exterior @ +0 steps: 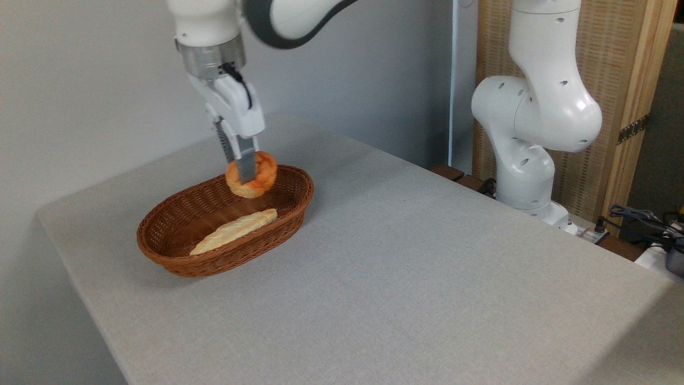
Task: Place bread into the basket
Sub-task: 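Lower the roll into the basket, open the gripper and raise it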
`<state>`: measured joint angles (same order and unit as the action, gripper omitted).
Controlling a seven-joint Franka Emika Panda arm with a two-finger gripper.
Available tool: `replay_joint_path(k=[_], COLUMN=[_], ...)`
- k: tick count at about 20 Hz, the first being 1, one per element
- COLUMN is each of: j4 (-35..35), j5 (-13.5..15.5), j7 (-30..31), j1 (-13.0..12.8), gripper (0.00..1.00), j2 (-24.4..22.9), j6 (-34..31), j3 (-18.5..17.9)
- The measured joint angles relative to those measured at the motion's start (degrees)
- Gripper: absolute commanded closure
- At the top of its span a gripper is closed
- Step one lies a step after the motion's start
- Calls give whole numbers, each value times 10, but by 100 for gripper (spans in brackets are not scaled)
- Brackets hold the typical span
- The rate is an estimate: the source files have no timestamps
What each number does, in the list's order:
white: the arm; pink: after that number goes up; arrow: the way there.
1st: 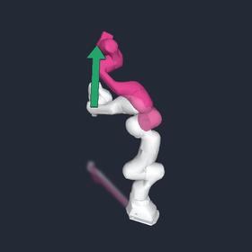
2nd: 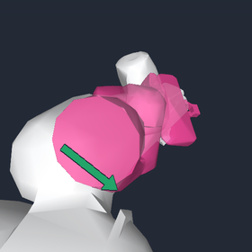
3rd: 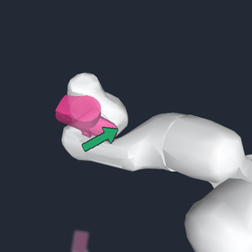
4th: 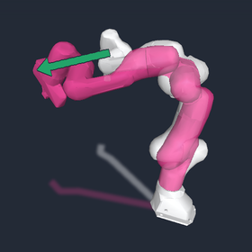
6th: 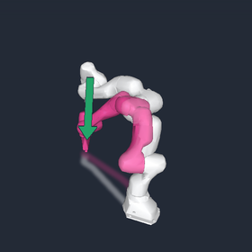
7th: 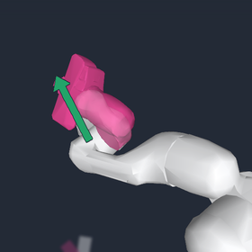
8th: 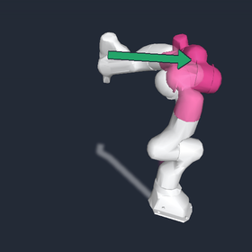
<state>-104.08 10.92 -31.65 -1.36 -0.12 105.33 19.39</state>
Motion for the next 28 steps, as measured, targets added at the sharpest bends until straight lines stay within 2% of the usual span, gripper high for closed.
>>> replay_joint_path(k=[2,4,15,17,20,23,25,28], j4=[2,4,14,38,114,143,144,144], j5=[0,0,-1,-5,-27,-49,-53,-53], j7=[31,36,37,37,17,-23,-30,-30], j1=[-15,-24,-25,-24,-17,-12,-12,-13], gripper=[0,0,0,0,0,0,0,0], j2=[22,31,29,21,7,0,1,4], j6=[16,17,16,-8,-107,-135,-135,-135], j3=[13,13,6,-23,-92,-146,-169,-174])
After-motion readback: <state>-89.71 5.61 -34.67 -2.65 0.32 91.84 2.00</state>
